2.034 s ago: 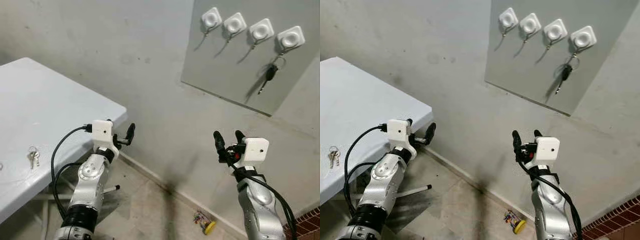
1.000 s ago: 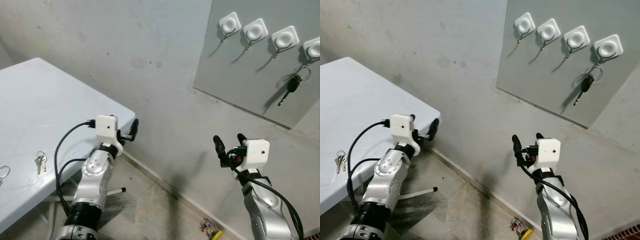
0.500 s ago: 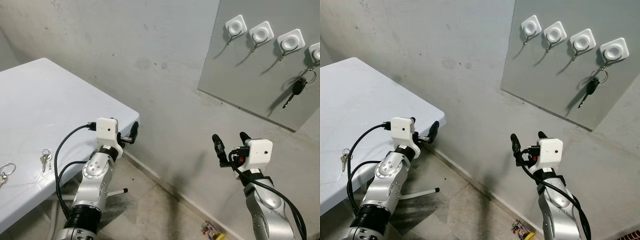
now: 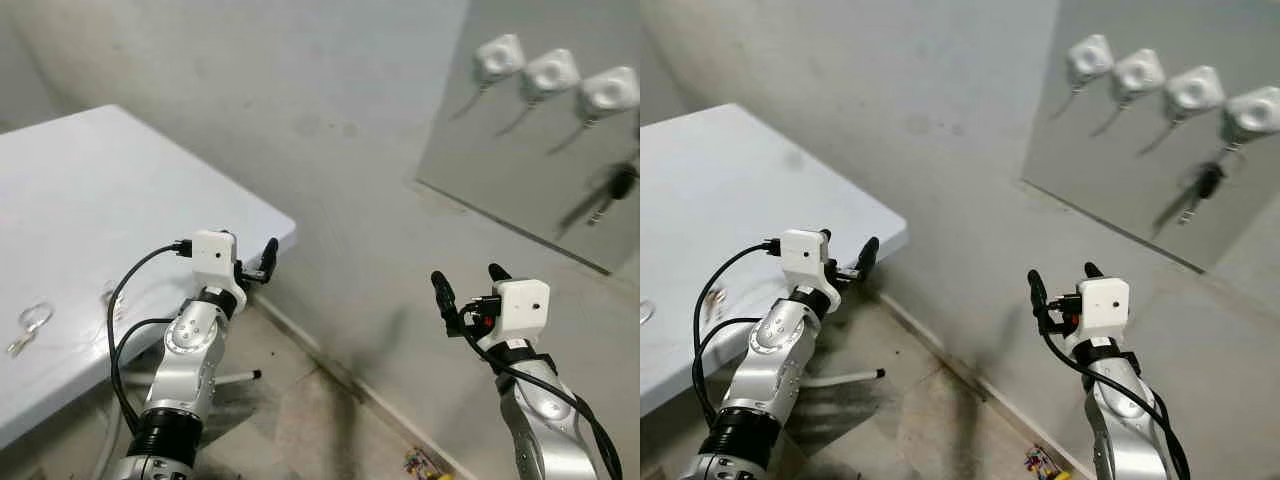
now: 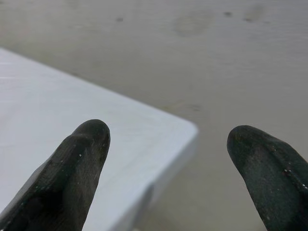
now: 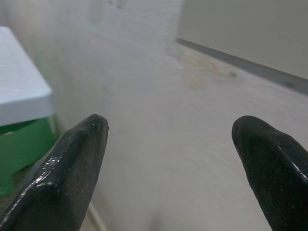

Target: Hang keys on a hook

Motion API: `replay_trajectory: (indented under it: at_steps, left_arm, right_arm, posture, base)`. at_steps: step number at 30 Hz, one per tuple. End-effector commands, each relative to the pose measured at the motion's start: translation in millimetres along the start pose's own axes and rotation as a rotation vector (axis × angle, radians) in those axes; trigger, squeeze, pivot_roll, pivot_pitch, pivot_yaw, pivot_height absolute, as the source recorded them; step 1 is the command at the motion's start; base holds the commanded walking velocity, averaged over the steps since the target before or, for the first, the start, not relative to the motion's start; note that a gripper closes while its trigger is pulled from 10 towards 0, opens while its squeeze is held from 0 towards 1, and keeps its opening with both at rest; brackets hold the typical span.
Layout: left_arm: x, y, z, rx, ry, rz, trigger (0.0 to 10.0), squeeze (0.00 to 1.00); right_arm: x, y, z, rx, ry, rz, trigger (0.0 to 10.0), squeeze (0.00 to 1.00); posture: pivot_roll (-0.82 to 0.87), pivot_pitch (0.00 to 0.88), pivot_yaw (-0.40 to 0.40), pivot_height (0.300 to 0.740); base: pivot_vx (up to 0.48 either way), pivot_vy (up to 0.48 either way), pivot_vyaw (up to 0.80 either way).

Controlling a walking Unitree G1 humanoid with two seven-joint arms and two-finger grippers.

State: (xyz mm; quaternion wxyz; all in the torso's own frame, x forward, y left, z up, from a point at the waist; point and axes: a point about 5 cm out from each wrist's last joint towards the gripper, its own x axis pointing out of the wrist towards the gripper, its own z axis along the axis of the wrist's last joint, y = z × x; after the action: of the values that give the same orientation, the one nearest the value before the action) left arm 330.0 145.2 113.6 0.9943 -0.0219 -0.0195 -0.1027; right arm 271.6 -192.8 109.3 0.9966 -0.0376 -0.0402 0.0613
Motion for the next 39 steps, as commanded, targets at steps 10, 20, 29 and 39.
replay_trajectory:
  at_steps: [10, 20, 29, 39]
  left_arm:
    - [2.8, -4.8, 5.6, -0.012, -0.015, -0.015, 10.0, 0.0]
    - [4.0, -5.4, 4.8, 0.009, 0.001, -0.012, 10.0, 0.0]
    - [3.9, -6.6, 4.4, 0.01, 0.003, -0.013, 10.0, 0.0]
    - [5.2, -7.8, 3.9, 0.009, 0.009, -0.018, 10.0, 0.0]
  right_arm:
    - [-3.5, -4.4, 1.8, -0.018, 0.008, -0.02, 10.0, 0.0]
    - [-3.7, -5.6, 1.4, -0.019, 0.012, -0.023, 10.0, 0.0]
    - [-3.8, -6.0, 1.5, -0.018, 0.018, -0.019, 10.0, 0.0]
    - [-4.7, -6.7, 1.9, 0.018, 0.012, -0.029, 10.0, 0.0]
  posture:
    - [-0.02, 0.0, -0.049, 0.74]
    - [-0.02, 0.0, -0.048, 0.74]
    - [-0.02, 0.0, -0.052, 0.74]
    - [-0.03, 0.0, -0.049, 0.74]
  base:
    - [0.0, 0.205, 0.8]
    - [0.0, 0.0, 0.8]
    - [0.0, 0.0, 0.8]
    - [0.0, 0.0, 0.21]
